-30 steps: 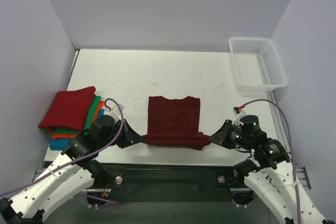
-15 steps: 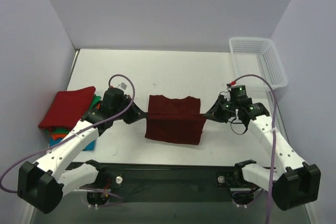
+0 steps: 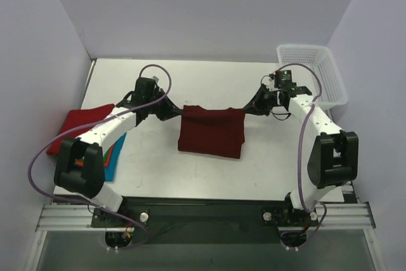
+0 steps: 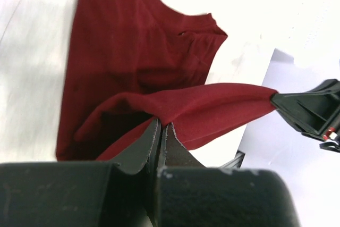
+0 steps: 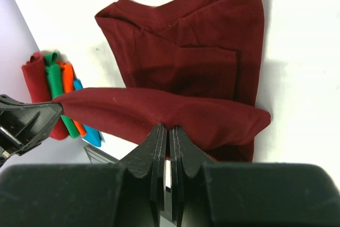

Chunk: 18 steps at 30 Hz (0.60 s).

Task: Fold and stack the t-shirts
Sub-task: Fold the long partially folded tshirt into a neat square

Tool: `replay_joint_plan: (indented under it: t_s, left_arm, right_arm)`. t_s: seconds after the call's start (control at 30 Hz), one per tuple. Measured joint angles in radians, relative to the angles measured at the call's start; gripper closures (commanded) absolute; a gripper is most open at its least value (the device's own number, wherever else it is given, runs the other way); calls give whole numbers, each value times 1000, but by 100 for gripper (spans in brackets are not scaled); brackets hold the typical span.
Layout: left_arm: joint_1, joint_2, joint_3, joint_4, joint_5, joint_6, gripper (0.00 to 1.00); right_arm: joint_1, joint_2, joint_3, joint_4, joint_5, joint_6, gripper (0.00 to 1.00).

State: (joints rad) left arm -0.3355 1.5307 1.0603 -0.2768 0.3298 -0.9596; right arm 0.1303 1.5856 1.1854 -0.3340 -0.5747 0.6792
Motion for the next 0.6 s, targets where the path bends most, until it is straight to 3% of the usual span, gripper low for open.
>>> replay_joint_plan:
  t_s: [0.6]
  left_arm:
    - [35,644,466,115,109,2,100]
  right_arm:
    - [-45,610,475,24,-74,14,100]
